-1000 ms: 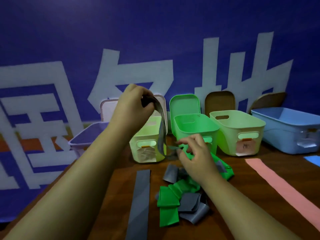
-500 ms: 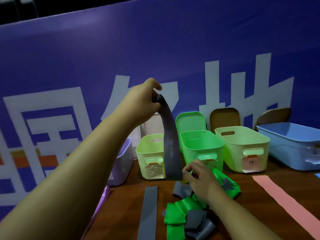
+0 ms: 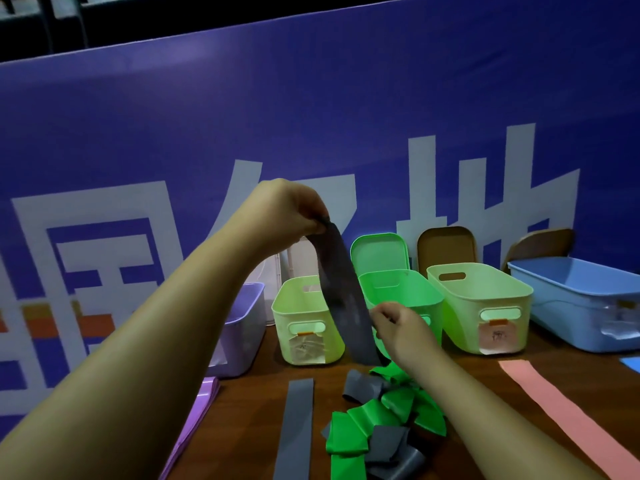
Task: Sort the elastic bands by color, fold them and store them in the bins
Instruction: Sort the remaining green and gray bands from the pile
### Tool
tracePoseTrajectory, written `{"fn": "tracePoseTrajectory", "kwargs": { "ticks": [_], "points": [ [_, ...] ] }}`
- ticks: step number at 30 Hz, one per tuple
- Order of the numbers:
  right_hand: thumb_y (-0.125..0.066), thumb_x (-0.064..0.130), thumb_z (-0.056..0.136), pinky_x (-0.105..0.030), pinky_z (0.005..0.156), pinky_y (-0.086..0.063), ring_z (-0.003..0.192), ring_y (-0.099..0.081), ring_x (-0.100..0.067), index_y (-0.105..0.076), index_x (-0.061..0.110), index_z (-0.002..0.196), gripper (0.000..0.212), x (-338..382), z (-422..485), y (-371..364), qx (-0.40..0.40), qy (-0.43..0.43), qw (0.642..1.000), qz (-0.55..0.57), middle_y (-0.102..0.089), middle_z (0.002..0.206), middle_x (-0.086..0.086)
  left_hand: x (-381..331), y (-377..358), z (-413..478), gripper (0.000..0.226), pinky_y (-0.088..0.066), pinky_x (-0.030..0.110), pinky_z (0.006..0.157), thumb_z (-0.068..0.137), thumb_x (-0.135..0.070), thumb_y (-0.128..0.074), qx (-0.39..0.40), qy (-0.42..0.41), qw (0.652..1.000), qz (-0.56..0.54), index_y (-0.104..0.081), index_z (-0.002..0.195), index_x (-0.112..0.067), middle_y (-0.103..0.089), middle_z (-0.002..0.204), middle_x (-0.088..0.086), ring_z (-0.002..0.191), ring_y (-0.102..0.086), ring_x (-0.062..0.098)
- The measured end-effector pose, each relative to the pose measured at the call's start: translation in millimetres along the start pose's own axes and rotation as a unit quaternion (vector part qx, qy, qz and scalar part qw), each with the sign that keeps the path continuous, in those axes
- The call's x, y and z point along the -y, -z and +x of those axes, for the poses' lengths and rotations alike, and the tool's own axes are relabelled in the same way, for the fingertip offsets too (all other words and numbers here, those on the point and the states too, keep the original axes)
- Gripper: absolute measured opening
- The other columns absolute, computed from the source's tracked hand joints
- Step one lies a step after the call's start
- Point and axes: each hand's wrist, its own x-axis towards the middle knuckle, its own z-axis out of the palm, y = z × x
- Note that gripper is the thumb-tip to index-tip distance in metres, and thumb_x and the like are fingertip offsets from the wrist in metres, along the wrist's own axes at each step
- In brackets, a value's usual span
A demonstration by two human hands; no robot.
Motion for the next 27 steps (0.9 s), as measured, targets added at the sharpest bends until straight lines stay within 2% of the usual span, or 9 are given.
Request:
{"fn": "tracePoseTrajectory", "kwargs": {
  "ticks": [3,6,9,12,17,22,24,26,27],
  "points": [
    [-0.060,0.032,0.105,-0.031,0.072,-0.045,0.092,-0.067,-0.016,-0.074,0.027,0.089,0.021,29,2,12,-0.007,0.024,1.000,0.002,-0.073,0.095,0.007,2,4,-1,0.023,-0.059,0.016,0.078,0.091,-0.010,-0.081,0.010,-0.006,1.000,-0.014,-0.082,0.111,-0.022,-0.080,0.100,-0.006,0.084,-0.074,0.005],
    [-0.058,0.038,0.106,-0.032,0.075,-0.048,0.097,-0.069,-0.015,-0.072,0.033,0.099,0.016,58,5,20,-0.008,0.049,0.999,0.018,-0.074,0.100,0.011,3,7,-3,0.029,-0.059,0.020,0.084,0.092,-0.010,-0.079,0.002,-0.016,0.999,-0.031,-0.080,0.116,-0.026,-0.079,0.106,-0.008,0.092,-0.073,0.002],
    [-0.058,0.045,0.106,-0.032,0.080,-0.055,0.098,-0.070,-0.015,-0.070,0.035,0.108,0.016,89,8,23,0.011,0.085,0.995,0.050,-0.074,0.105,0.010,3,14,-7,0.030,-0.056,0.011,0.078,0.092,-0.011,-0.080,-0.007,-0.018,0.998,-0.056,-0.076,0.118,-0.026,-0.077,0.106,-0.009,0.094,-0.071,-0.001],
    [-0.056,0.046,0.107,-0.035,0.083,-0.060,0.097,-0.072,-0.013,-0.069,0.034,0.115,0.020,119,10,25,0.025,0.110,0.992,0.059,-0.075,0.108,0.010,1,20,-13,0.028,-0.054,0.010,0.076,0.091,-0.016,-0.081,-0.021,-0.011,0.998,-0.065,-0.073,0.117,-0.024,-0.075,0.102,-0.011,0.092,-0.071,-0.001],
    [-0.059,0.041,0.107,-0.027,0.071,-0.055,0.091,-0.071,-0.013,-0.070,0.031,0.118,0.019,148,14,20,0.028,0.122,0.991,0.052,-0.074,0.105,0.007,3,25,-24,0.028,-0.053,0.005,0.070,0.090,-0.018,-0.082,-0.024,0.011,0.995,-0.093,-0.072,0.115,-0.025,-0.074,0.098,-0.014,0.086,-0.071,-0.002],
    [-0.069,0.033,0.103,-0.026,0.064,-0.051,0.074,-0.066,-0.010,-0.075,0.028,0.106,0.009,154,17,16,0.034,0.150,0.987,0.033,-0.072,0.080,0.010,10,20,-43,0.034,-0.056,0.010,0.069,0.088,-0.014,-0.083,-0.038,0.053,0.984,-0.169,-0.071,0.119,-0.019,-0.074,0.099,-0.005,0.086,-0.072,-0.001],
    [-0.070,0.029,0.102,-0.029,0.063,-0.051,0.067,-0.064,-0.011,-0.075,0.027,0.102,0.005,154,19,14,0.022,0.155,0.987,0.041,-0.067,0.068,0.011,13,10,-58,0.039,-0.060,0.016,0.073,0.089,-0.013,-0.083,-0.047,0.098,0.955,-0.277,-0.067,0.124,-0.017,-0.072,0.103,0.002,0.089,-0.074,0.005],
    [-0.071,0.028,0.102,-0.033,0.062,-0.051,0.066,-0.065,-0.013,-0.073,0.027,0.104,0.003,155,20,12,0.018,0.150,0.987,0.063,-0.067,0.068,0.010,16,-9,-80,0.038,-0.065,0.030,0.081,0.091,-0.017,-0.081,-0.026,0.147,0.918,-0.368,-0.063,0.124,-0.019,-0.070,0.106,0.006,0.093,-0.075,0.015],
    [-0.070,0.028,0.102,-0.033,0.061,-0.051,0.066,-0.066,-0.013,-0.073,0.027,0.105,0.004,155,19,11,0.017,0.148,0.986,0.072,-0.068,0.070,0.009,17,-22,-94,0.034,-0.065,0.034,0.084,0.093,-0.021,-0.078,0.004,0.163,0.913,-0.374,-0.063,0.123,-0.021,-0.071,0.107,0.007,0.096,-0.075,0.018]
  ]
}}
